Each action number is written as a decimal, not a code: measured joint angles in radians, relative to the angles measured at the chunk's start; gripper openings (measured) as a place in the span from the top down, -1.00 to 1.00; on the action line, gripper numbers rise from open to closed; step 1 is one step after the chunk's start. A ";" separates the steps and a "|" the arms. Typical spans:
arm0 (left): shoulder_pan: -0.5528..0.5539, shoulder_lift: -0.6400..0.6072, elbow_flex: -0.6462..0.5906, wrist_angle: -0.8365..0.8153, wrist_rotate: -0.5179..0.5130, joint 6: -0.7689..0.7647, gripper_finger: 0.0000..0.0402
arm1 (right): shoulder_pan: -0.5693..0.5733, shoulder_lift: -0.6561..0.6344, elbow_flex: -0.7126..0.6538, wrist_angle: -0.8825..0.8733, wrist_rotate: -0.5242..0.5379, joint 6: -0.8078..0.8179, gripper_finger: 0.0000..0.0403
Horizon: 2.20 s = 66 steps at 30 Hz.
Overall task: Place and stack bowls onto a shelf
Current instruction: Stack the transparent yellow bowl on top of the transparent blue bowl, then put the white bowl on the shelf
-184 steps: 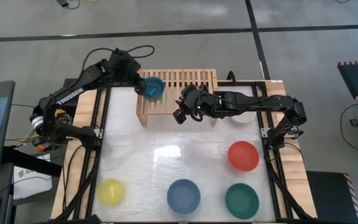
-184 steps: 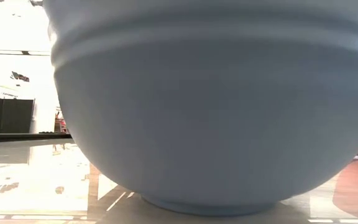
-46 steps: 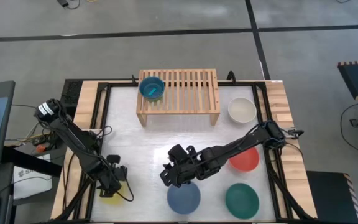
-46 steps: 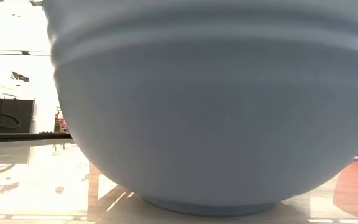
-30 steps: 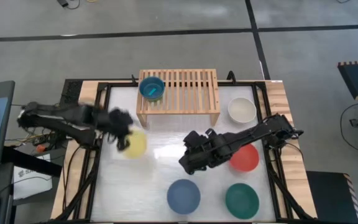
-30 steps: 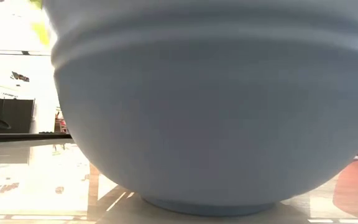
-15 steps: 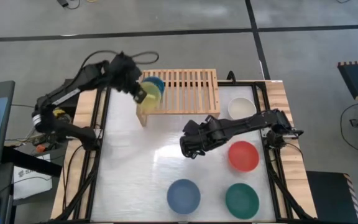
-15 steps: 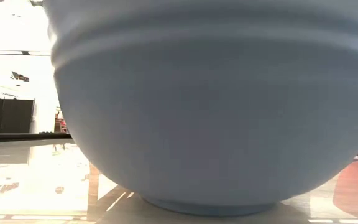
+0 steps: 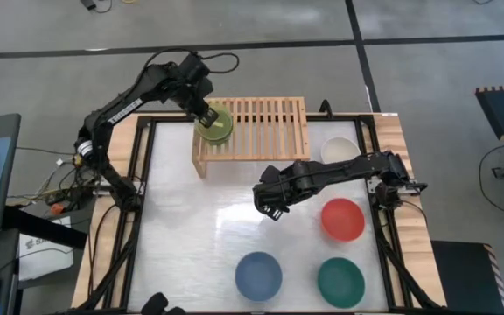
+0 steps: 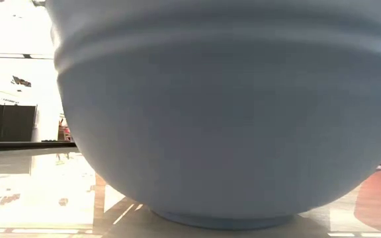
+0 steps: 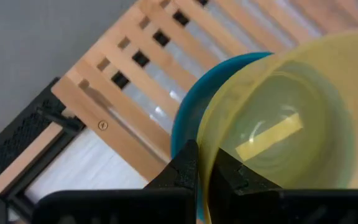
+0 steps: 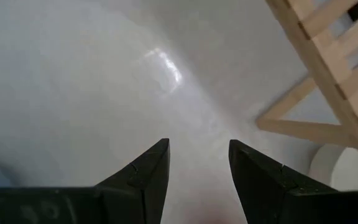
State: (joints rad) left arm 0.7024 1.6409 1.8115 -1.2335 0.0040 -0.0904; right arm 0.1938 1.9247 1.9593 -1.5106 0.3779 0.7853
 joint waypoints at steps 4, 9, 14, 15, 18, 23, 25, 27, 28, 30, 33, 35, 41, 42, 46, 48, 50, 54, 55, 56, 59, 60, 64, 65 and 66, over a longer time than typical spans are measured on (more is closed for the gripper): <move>0.011 0.010 0.012 -0.017 0.001 0.008 1.00 | -0.011 0.000 -0.029 0.005 -0.011 -0.002 0.05; 0.022 0.008 0.013 -0.018 0.016 0.009 1.00 | -0.016 -0.057 -0.166 0.142 -0.128 -0.008 0.05; 0.033 0.010 0.013 -0.029 0.049 0.029 0.89 | -0.017 -0.142 -0.288 0.260 -0.174 0.021 0.05; 0.034 0.011 0.013 -0.029 0.050 0.028 0.85 | -0.017 -0.166 -0.305 0.270 -0.173 0.033 0.05; 0.039 0.013 0.013 -0.027 0.047 0.028 0.65 | -0.018 -0.245 -0.346 0.280 -0.164 0.069 0.05; 0.050 0.008 0.013 -0.008 0.010 0.004 0.26 | -0.027 -0.375 -0.426 0.289 -0.117 0.127 0.05; 0.055 -0.006 0.013 -0.002 -0.020 -0.007 0.13 | -0.035 -0.423 -0.472 0.287 -0.109 0.151 0.05; 0.060 -0.028 0.013 0.006 -0.052 -0.009 0.02 | -0.042 -0.468 -0.525 0.285 -0.100 0.181 0.05; 0.060 -0.039 0.013 0.013 -0.064 -0.010 -0.02 | -0.049 -0.495 -0.554 0.281 -0.093 0.197 0.05; 0.059 -0.071 0.013 0.039 -0.070 -0.010 -0.07 | -0.067 -0.546 -0.613 0.281 -0.091 0.226 0.05; 0.044 -0.125 0.013 0.092 -0.056 -0.023 -0.10 | -0.123 -0.626 -0.695 0.281 -0.092 0.261 0.05; 0.019 -0.156 0.013 0.132 -0.033 -0.040 -0.10 | -0.175 -0.672 -0.747 0.280 -0.091 0.290 0.05; -0.157 -0.203 0.013 0.288 -0.050 -0.102 -0.04 | -0.381 -0.786 -0.898 0.258 -0.089 0.321 0.05; -0.190 -0.203 0.013 0.310 -0.070 -0.108 -0.03 | -0.421 -0.799 -0.919 0.260 -0.089 0.315 0.05; -0.291 -0.201 0.013 0.360 -0.137 -0.141 -0.02 | -0.588 -0.826 -0.989 0.261 -0.091 0.248 0.05; -0.324 -0.200 0.013 0.370 -0.166 -0.160 -0.02 | -0.669 -0.825 -1.014 0.262 -0.092 0.208 0.05; -0.352 -0.199 0.013 0.369 -0.192 -0.179 -0.02 | -0.750 -0.824 -1.036 0.268 -0.092 0.168 0.05; -0.397 -0.199 0.013 0.369 -0.226 -0.202 -0.02 | -0.874 -0.824 -1.056 0.280 -0.099 0.105 0.05; -0.404 -0.199 0.013 0.369 -0.227 -0.203 -0.02 | -0.897 -0.824 -1.056 0.282 -0.099 0.099 0.05; -0.410 -0.199 0.013 0.369 -0.227 -0.203 -0.02 | -0.921 -0.824 -1.056 0.282 -0.099 0.098 0.05; -0.418 -0.199 0.013 0.372 -0.228 -0.182 -0.02 | -0.987 -0.824 -1.056 0.304 -0.113 0.082 0.05; -0.418 -0.199 0.013 0.374 -0.228 -0.174 -0.02 | -1.006 -0.823 -1.056 0.312 -0.126 0.073 0.05; -0.418 -0.199 0.013 0.388 -0.229 -0.144 -0.02 | -1.053 -0.786 -1.057 0.311 -0.166 0.077 0.05; -0.418 -0.199 0.013 0.389 -0.227 -0.138 -0.02 | -1.059 -0.777 -1.057 0.309 -0.169 0.078 0.05; -0.418 -0.199 0.013 0.388 -0.227 -0.133 -0.02 | -1.064 -0.767 -1.057 0.307 -0.171 0.081 0.05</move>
State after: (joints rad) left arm 0.2844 1.4414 1.8240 -0.8452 -0.2230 -0.2238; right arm -0.8701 1.1575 0.9020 -1.2040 0.2071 0.8661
